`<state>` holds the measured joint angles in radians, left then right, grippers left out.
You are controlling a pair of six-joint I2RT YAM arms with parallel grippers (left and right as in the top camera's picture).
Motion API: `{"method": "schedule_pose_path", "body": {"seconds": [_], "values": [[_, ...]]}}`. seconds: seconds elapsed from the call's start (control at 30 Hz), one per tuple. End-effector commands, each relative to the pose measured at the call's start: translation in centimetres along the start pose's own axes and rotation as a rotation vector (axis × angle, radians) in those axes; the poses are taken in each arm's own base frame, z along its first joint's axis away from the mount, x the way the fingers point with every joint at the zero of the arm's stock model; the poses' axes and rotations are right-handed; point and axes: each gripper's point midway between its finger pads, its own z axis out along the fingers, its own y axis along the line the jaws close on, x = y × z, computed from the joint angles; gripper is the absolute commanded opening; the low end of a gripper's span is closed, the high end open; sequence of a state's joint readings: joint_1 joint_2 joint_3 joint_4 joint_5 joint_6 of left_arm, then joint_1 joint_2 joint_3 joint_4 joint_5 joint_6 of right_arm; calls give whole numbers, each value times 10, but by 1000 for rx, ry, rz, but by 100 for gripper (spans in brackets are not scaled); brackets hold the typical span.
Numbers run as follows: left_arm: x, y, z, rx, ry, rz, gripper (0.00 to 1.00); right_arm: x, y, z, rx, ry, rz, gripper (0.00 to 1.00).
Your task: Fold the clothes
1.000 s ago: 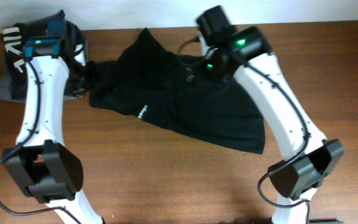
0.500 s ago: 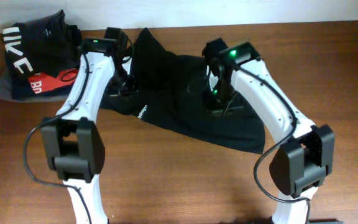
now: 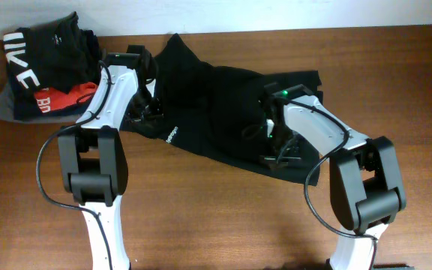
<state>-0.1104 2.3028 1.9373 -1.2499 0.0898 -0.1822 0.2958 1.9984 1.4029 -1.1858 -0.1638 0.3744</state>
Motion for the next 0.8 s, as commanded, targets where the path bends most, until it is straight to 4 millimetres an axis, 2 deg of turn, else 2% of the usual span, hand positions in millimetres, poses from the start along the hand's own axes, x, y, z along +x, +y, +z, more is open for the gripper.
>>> {"method": "schedule_pose_path", "body": {"seconds": [0.0,0.2,0.37,0.77], "values": [[2,7,19,-15,42,0,8,3,-19,11,-11,40,88,4],[3,12,26,-38,56,-2,8,6,-46,24,-21,69,165,4],[7,42,22,-207,59,-55,9,5,-64,32,-29,67,211,4],[12,75,21,-221,87,-154,8,0,-77,40,-47,48,234,5]]}}
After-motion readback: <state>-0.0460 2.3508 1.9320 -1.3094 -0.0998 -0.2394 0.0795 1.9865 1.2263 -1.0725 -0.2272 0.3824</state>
